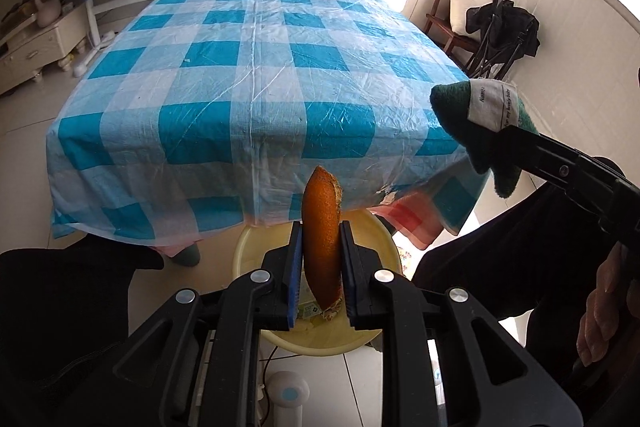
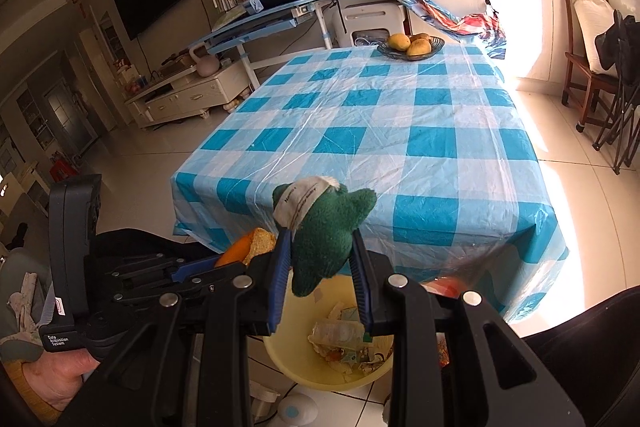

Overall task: Collect trash
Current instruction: 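Open the left tool to drop the orange peel into the basin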

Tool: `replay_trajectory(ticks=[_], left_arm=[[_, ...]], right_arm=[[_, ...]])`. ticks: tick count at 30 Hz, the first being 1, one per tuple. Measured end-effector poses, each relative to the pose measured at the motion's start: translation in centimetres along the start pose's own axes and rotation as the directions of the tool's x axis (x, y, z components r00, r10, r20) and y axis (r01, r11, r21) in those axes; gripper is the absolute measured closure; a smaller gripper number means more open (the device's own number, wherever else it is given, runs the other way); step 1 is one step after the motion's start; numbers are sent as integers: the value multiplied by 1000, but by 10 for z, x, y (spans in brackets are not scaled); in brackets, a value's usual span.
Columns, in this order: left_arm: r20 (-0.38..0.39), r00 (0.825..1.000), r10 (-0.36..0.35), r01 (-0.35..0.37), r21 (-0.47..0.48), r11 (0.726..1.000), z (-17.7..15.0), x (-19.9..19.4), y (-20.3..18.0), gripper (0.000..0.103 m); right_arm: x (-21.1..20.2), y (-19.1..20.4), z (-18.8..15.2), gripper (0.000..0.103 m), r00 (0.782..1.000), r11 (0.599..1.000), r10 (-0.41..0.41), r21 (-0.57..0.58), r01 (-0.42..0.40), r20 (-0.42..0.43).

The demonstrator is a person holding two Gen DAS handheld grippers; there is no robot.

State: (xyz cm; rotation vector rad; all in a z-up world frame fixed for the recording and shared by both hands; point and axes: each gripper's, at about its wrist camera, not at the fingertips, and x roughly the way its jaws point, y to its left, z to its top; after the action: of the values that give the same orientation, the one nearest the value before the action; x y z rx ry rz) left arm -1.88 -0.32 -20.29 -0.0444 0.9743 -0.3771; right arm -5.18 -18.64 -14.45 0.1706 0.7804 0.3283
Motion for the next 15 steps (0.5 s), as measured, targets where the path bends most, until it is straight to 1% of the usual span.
replay_trajectory(ticks=[3,6,8,10,13,15], left_arm=[[-4,1000,-1,1,-3,1000,-1,1,1,85],[-3,1000,-4,4,-9,1000,0,1,2,81],[-4,1000,-5,5,-12,1000,0,1,3,76],[-4,1000,-2,2,-14,1000,-1,2,4,74],[-2,1000,-1,1,-17,1000,0,2,4,73],[14,1000,2,-2,-26,1000,0,-1,5,72]], right_arm=[[1,0,-1,74,1000,1000,-5,-1,5,-5],[2,0,-1,74,1000,1000,-7,-4,7,-12],[3,0,-2,74,1000,1000,-10,-6,10,-16],[3,0,-3,74,1000,1000,-11,-7,11,-20],[3,0,-4,74,1000,1000,-15,-6,15,-23],[4,0,-4,74,999,1000,-17,-8,16,-28]])
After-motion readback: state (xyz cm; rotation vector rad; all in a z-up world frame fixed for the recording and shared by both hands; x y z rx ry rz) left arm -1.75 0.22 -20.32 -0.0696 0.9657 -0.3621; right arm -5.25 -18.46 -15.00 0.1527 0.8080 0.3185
